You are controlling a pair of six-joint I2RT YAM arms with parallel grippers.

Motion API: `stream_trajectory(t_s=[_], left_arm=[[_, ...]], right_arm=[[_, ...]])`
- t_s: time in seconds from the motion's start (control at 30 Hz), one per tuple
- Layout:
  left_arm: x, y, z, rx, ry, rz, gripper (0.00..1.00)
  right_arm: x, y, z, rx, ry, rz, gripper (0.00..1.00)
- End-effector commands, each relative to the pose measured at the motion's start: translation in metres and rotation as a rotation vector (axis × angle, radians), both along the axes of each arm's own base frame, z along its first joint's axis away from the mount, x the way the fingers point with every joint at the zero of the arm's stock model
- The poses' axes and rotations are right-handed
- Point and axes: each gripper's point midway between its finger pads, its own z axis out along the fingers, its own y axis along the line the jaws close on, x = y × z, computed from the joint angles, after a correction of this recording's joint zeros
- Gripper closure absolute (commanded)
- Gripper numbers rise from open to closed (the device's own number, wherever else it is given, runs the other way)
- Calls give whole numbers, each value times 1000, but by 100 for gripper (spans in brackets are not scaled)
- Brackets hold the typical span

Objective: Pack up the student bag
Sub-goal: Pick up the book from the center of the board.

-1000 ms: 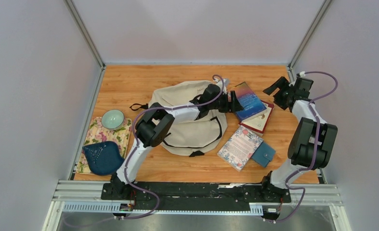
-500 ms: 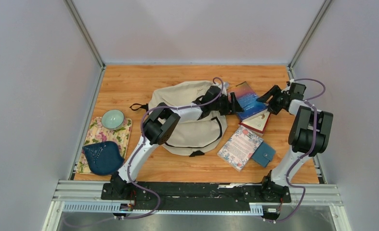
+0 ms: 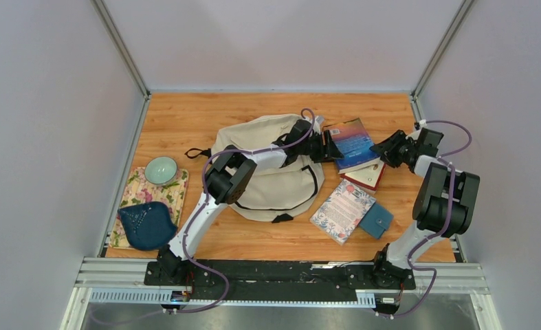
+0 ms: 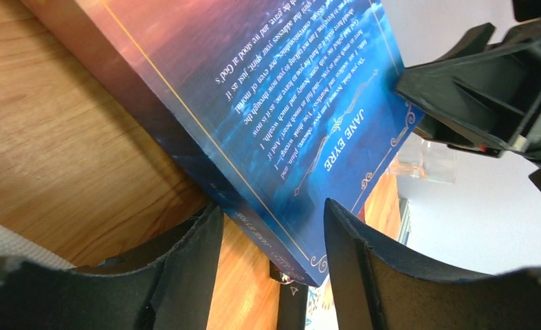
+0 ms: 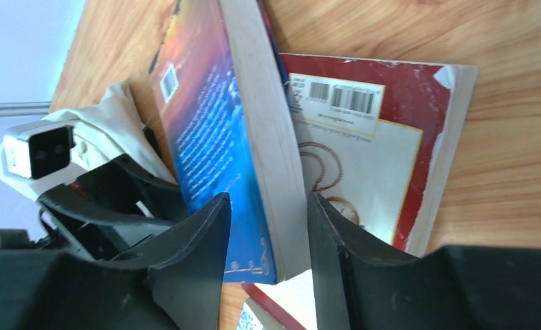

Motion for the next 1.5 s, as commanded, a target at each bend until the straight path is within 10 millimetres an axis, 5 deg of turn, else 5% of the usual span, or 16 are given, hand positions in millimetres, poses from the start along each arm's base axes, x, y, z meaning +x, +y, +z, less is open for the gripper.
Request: stream_trajectory(t_s=[0.0, 0.57, 0.73, 0.8, 0.87, 1.03, 1.13, 1.27, 1.47], left_arm=[[-20, -23, 24, -74, -42, -84, 39], [-23, -22, 24, -86, -30, -104, 53], [-23, -22, 26, -92, -29, -102, 55], [-23, -22, 26, -93, -28, -105, 56], [-24, -20, 29, -95, -28, -108, 56], [-30, -8, 51, -103, -40, -108, 40], [-40, 7, 94, -129, -115, -97, 31], [-54, 46, 136, -112, -220, -28, 26], [-79, 115, 146, -66, -269, 50, 23]], right_arm=[[-10, 46, 44, 130, -98, 162, 51], [-21, 57, 13, 64, 48, 218, 56], [-25, 51, -4, -84, 159, 215, 74], [-25, 48, -5, -117, 166, 195, 94], [-24, 45, -2, -125, 157, 167, 100], [-23, 31, 38, -198, 61, 98, 100], [-29, 26, 67, -189, -9, 60, 100], [-45, 32, 110, -157, -140, 37, 100], [-73, 60, 156, -9, -317, 34, 100]])
